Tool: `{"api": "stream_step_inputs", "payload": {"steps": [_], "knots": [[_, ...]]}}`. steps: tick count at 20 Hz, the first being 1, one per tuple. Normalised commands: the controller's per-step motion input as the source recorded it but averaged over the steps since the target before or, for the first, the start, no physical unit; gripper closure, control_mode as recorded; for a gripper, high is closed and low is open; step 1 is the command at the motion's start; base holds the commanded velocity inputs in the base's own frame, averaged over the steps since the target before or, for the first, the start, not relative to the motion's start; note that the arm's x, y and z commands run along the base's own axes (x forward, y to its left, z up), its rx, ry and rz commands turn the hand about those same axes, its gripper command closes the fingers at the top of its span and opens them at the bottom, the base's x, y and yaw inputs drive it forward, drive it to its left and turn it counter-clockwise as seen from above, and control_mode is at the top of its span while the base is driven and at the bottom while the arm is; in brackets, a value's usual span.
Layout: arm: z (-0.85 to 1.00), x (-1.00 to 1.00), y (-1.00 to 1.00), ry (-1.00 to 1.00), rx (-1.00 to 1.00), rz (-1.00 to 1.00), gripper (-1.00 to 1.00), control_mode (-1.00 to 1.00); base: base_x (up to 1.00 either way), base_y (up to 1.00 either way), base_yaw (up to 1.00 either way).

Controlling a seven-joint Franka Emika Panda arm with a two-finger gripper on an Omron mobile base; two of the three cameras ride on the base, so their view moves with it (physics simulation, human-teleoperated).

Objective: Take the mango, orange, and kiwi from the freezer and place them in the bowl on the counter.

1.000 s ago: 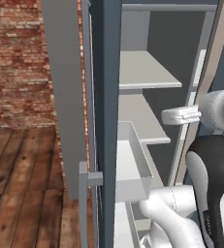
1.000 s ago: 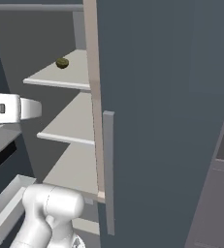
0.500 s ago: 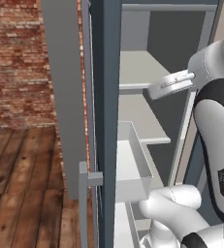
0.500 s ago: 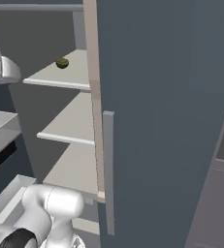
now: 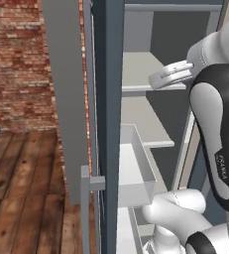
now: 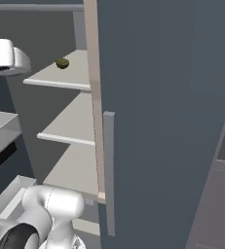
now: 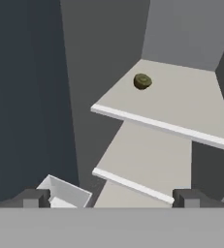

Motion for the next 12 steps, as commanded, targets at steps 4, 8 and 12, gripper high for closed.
{"api": "stream_step_inputs", "payload": {"steps": [4, 8, 12], "knots": [[-0.09, 0.63, -0.02, -0.02, 0.00, 0.00, -1.00, -1.00, 0.00, 0.00, 0.00], [0.00, 0.78, 0.00, 0.02, 0.00, 0.00, -1.00, -1.00, 0.00, 0.00, 0.00], [-0.16, 0.83, 0.00, 0.00, 0.05, 0.00, -1.00, -1.00, 0.00, 0.00, 0.00]]}}
